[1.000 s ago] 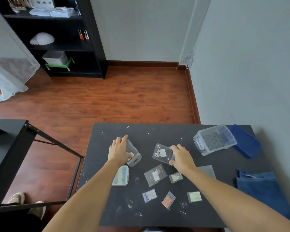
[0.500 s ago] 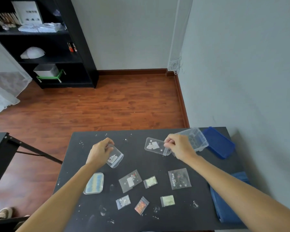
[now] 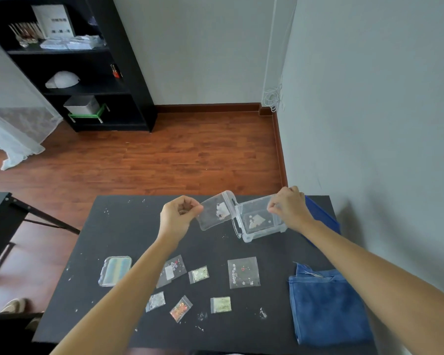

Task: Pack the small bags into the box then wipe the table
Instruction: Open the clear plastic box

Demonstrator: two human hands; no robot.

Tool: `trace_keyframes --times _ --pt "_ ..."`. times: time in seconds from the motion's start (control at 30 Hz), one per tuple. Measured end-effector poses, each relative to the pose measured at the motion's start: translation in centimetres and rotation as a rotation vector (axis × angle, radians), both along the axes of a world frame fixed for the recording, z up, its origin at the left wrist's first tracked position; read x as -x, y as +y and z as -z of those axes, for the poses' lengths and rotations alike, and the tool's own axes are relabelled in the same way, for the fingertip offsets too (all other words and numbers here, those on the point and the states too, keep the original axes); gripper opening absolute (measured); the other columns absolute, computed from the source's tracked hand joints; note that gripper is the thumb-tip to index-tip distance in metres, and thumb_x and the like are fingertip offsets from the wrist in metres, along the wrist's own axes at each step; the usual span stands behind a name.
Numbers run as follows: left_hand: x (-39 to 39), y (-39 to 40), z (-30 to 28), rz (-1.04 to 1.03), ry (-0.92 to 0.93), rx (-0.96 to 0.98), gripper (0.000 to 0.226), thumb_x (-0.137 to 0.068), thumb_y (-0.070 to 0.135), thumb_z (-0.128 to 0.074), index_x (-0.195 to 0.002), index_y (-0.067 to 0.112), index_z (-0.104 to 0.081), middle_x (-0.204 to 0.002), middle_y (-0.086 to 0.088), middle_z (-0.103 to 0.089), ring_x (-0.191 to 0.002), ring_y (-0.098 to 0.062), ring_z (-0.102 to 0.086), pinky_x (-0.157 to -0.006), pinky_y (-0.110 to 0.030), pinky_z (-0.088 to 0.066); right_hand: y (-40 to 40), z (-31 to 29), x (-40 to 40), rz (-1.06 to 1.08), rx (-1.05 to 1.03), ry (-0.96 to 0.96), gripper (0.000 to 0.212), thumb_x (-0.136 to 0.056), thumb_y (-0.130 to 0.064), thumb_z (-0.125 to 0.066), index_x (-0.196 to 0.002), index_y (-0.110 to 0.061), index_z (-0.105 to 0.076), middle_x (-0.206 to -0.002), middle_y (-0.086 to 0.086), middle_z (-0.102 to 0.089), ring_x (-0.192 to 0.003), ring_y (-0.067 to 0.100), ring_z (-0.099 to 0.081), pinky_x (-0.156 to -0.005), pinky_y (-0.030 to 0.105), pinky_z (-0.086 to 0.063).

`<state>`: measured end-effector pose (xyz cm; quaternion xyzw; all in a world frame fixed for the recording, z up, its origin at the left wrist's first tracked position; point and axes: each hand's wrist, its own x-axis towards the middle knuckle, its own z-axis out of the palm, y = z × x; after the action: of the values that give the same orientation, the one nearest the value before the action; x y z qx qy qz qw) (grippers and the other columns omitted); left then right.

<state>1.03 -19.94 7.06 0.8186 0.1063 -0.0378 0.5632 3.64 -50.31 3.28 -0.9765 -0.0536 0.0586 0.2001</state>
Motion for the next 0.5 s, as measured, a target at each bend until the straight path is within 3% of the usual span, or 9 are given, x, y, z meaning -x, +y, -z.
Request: trace_keyframes --times 0.13,0.27,0.37,0.43,0.5 --pt "-0.2 -3.7 0.2 -0.021 0.042 0.032 0.014 -0.078 0.021 -0.077 -0.067 0.026 -0.07 -0.066 0.003 -0.071 -0.053 -0.005 -0.053 -0.06 -0.021 -0.041 -0.3 1.5 -0.2 -0.031 0.108 -0.018 0.012 -0.089 -0.024 -0.065 -0.087 -0.019 -0.077 -0.101 0.002 -0.045 -0.099 0.024 -0.042 -0.088 0.036 -0.038" --pt "-0.6 -6.6 0.9 -0.031 0.084 0.03 0.008 -0.077 0.02 -0.078 -0.071 0.021 -0.073 -0.069 -0.005 -0.073 -0.067 -0.011 -0.063 -0.069 -0.025 -0.048 -1.8 1.8 0.4 -0.005 -0.135 -0.056 0.029 -0.093 -0.025 -0.06 -0.12 -0.027 -0.069 -0.131 0.006 -0.048 -0.119 0.026 -0.041 -0.103 0.042 -0.038" --pt "-1.1 -8.2 1.7 -0.057 0.112 0.003 0.009 -0.076 0.02 -0.08 -0.07 0.024 -0.074 -0.065 0.005 -0.069 -0.058 -0.002 -0.056 -0.06 -0.019 -0.046 -3.6 1.2 0.4 -0.057 -0.242 0.199 0.074 -0.086 -0.045 -0.068 -0.15 -0.03 -0.034 -0.161 0.001 -0.022 -0.146 0.029 -0.02 -0.117 0.056 -0.024" --pt "-1.5 -9.3 2.4 -0.056 0.129 -0.015 0.008 -0.076 0.02 -0.08 -0.071 0.023 -0.074 -0.062 0.01 -0.066 -0.05 0.004 -0.05 -0.054 -0.012 -0.04 -4.4 0.8 0.2 -0.109 -0.207 0.365 0.109 -0.072 -0.056 -0.077 -0.155 -0.026 -0.014 -0.165 -0.003 -0.009 -0.151 0.025 -0.009 -0.12 0.057 -0.018" --pt "-1.8 -10.3 3.0 -0.041 0.153 -0.028 0.006 -0.076 0.019 -0.079 -0.072 0.022 -0.075 -0.062 0.011 -0.065 -0.048 0.003 -0.05 -0.052 -0.009 -0.039 -4.7 0.8 0.1 -0.132 -0.185 0.408 0.125 -0.063 -0.056 -0.083 -0.156 -0.023 -0.007 -0.165 -0.003 -0.009 -0.151 0.024 -0.008 -0.119 0.059 -0.017"
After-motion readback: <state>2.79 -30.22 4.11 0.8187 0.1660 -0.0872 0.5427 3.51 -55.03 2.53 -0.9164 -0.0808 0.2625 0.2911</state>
